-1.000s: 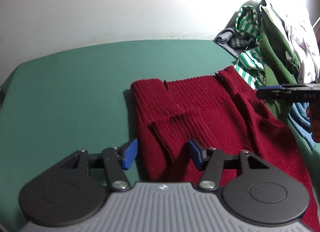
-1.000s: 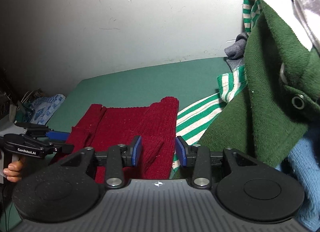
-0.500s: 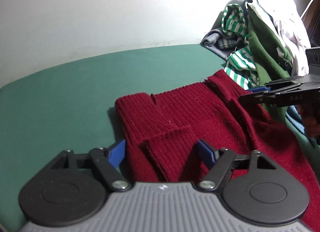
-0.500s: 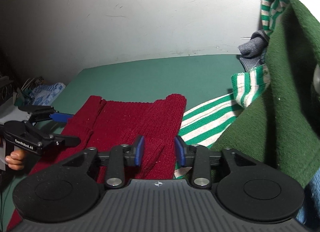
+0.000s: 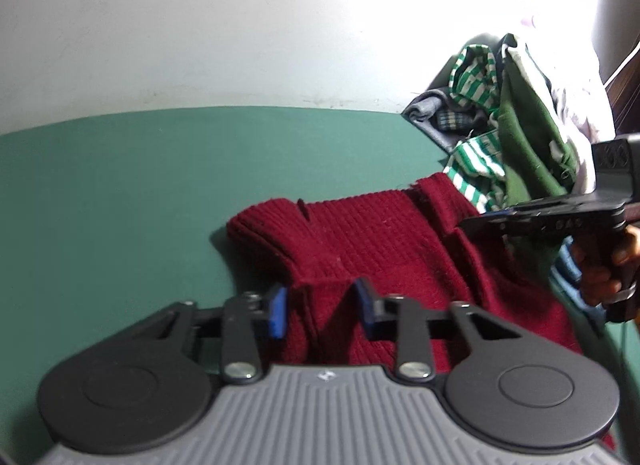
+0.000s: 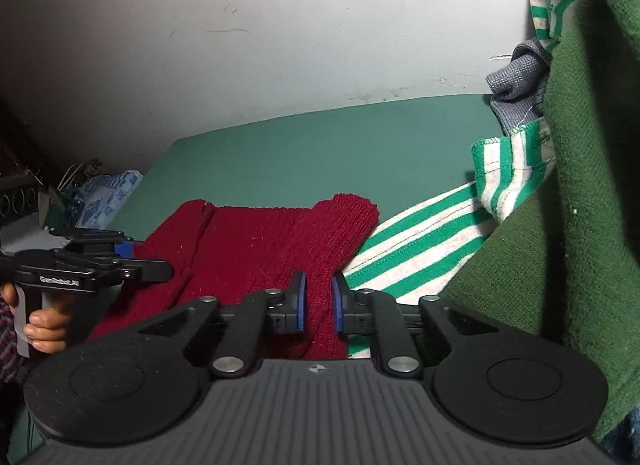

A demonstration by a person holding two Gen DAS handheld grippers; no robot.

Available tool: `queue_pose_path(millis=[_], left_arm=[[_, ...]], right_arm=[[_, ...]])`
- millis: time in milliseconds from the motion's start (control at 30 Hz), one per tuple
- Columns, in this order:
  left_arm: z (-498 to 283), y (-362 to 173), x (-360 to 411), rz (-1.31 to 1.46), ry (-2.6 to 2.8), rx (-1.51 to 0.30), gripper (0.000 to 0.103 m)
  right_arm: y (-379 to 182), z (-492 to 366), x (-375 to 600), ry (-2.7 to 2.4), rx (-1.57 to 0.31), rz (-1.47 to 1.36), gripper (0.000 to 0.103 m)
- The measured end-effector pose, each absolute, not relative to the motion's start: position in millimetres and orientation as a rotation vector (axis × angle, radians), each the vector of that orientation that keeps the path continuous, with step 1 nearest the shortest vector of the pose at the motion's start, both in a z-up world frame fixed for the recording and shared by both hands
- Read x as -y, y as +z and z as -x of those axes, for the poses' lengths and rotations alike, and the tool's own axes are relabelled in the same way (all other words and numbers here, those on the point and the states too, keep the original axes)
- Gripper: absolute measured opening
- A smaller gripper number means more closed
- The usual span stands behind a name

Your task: Fold clothes

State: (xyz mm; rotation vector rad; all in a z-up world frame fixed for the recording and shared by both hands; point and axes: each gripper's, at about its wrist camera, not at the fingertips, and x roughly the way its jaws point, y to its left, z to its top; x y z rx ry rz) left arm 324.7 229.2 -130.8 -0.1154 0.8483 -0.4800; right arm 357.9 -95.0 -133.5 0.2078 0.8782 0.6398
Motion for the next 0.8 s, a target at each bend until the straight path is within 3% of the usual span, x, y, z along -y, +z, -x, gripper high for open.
queue_pose_path(millis=[200, 500, 800], left_arm=[[-324.3, -124.9, -227.8, 0.078, -0.466, -0.836, 0.012], [-289.6, -82.0, -226.6, -0.075, -0.453, -0.7, 0.011], [-222.9, -30.3, -245.8, -0.043, -0.505, -0.636, 0.009]], right_arm=[[-122.8, -356.5, 95.6, 0.662, -0.84, -0.21, 0.011], [-79.6, -329.5, 98.4, 0.756, -0.723, -0.118, 0.011], [-32.1, -266.9, 108.3, 0.849, -0.635, -0.044, 0.01]])
